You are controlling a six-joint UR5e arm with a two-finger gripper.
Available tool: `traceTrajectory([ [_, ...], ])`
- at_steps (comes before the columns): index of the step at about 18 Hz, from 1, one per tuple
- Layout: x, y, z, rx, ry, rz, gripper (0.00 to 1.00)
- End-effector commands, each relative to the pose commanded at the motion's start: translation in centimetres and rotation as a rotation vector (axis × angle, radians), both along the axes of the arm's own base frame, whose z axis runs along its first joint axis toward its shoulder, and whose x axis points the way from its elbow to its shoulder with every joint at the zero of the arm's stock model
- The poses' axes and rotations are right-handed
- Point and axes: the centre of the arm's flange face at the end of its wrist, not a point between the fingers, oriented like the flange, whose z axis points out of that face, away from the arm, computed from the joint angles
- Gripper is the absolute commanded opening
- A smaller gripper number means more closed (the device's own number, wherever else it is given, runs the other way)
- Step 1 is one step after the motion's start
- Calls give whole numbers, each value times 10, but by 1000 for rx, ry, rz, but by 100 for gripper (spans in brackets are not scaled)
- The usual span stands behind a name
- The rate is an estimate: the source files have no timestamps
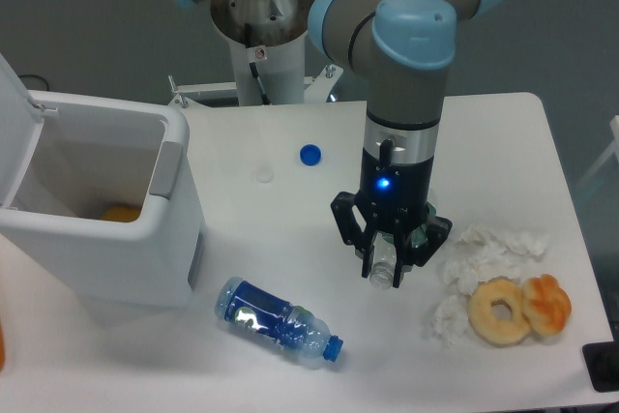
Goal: Place the plastic bottle in the trash can
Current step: 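Close the gripper on the small green-labelled bottle beside the tissues, then lift the held bottle and carry it over the white trash bin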
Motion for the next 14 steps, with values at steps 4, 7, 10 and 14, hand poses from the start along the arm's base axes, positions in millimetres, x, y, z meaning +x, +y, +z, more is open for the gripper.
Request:
traceTrajectory([
  [4,3,-2,24,51,-24,72,34],
  [7,17,-5,47,116,-60,88,34],
  [10,42,-11,79,178,-77,95,34],
  [14,94,-6,116,285,-166,58,34],
])
